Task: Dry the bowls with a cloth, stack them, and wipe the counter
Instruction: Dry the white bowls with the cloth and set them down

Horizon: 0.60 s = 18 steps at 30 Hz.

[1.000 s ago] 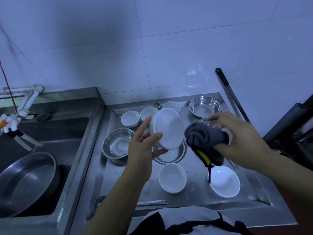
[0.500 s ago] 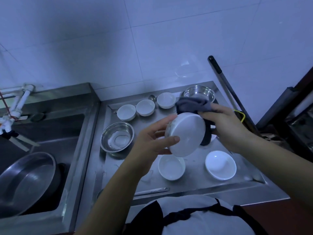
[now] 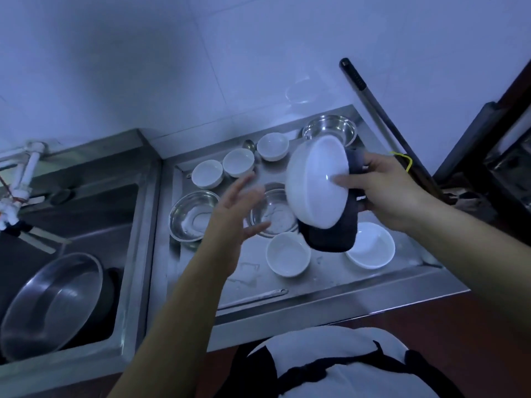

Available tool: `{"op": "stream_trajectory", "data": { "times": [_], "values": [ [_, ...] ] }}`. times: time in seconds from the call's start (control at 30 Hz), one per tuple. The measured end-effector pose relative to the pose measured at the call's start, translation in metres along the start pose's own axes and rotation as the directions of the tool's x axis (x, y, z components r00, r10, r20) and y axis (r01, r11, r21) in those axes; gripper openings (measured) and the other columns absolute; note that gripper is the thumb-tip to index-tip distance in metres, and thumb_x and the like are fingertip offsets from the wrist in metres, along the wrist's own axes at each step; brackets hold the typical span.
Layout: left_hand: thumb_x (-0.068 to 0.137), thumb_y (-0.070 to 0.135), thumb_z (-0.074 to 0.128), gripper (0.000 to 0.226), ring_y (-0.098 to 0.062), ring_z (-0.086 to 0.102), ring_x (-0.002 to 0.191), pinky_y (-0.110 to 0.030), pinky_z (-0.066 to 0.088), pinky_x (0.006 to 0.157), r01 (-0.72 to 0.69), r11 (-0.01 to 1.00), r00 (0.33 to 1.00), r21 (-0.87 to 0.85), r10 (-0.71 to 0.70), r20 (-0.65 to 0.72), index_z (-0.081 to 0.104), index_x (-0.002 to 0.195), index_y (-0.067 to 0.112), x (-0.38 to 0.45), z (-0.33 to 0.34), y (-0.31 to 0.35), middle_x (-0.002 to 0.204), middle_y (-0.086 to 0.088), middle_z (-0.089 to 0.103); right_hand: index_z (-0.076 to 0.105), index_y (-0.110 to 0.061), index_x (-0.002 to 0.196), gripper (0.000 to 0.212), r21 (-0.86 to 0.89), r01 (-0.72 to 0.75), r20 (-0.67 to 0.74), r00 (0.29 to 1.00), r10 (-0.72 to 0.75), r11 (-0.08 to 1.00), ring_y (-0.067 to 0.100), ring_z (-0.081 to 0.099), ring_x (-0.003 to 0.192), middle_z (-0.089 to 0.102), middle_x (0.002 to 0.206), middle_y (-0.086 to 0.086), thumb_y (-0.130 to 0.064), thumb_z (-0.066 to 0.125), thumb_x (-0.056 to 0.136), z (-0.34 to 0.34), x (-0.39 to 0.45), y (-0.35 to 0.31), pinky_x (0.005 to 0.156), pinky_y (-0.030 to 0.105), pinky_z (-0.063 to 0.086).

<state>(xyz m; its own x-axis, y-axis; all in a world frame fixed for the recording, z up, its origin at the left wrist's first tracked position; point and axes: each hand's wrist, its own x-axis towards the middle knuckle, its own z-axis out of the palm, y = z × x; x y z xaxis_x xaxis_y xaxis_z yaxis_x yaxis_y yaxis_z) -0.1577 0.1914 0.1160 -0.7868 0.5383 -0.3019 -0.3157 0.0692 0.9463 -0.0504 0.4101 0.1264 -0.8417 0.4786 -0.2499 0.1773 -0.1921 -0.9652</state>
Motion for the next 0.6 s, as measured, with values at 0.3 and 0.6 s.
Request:
{"op": "stream_trajectory", "data": {
  "times": [0.3,0.6],
  "values": [
    [0.092,0.002,0.065,0.024,-0.028,0.074,0.091,-0.042,0.063,0.079,0.206,0.978,0.938,-0.025,-0.190,0.290,0.067,0.116,-0.002,-0.014,0.058,-0.048,0.106,-0.018,0.075,0.070,-0.011,0.113,0.030,0.123,-0.098,0.026,0.995,0.096,0.988,0.023,0.071,0.081,0.075,0.095,0.004,-0.003,0.071,0.084,-0.032,-0.023,0.012,0.069,0.042,0.059],
    [0.093,0.015,0.071,0.016,-0.028,0.075,0.087,-0.035,0.062,0.074,0.226,0.973,0.973,0.041,-0.224,-0.052,0.076,0.102,0.003,-0.027,0.061,-0.060,0.092,-0.014,0.077,0.070,-0.010,0.100,0.019,0.140,-0.040,-0.282,0.956,0.078,0.989,0.026,0.068,0.077,0.072,0.092,0.008,0.005,0.067,0.088,-0.053,-0.033,0.038,0.063,0.041,0.059]
  ]
}}
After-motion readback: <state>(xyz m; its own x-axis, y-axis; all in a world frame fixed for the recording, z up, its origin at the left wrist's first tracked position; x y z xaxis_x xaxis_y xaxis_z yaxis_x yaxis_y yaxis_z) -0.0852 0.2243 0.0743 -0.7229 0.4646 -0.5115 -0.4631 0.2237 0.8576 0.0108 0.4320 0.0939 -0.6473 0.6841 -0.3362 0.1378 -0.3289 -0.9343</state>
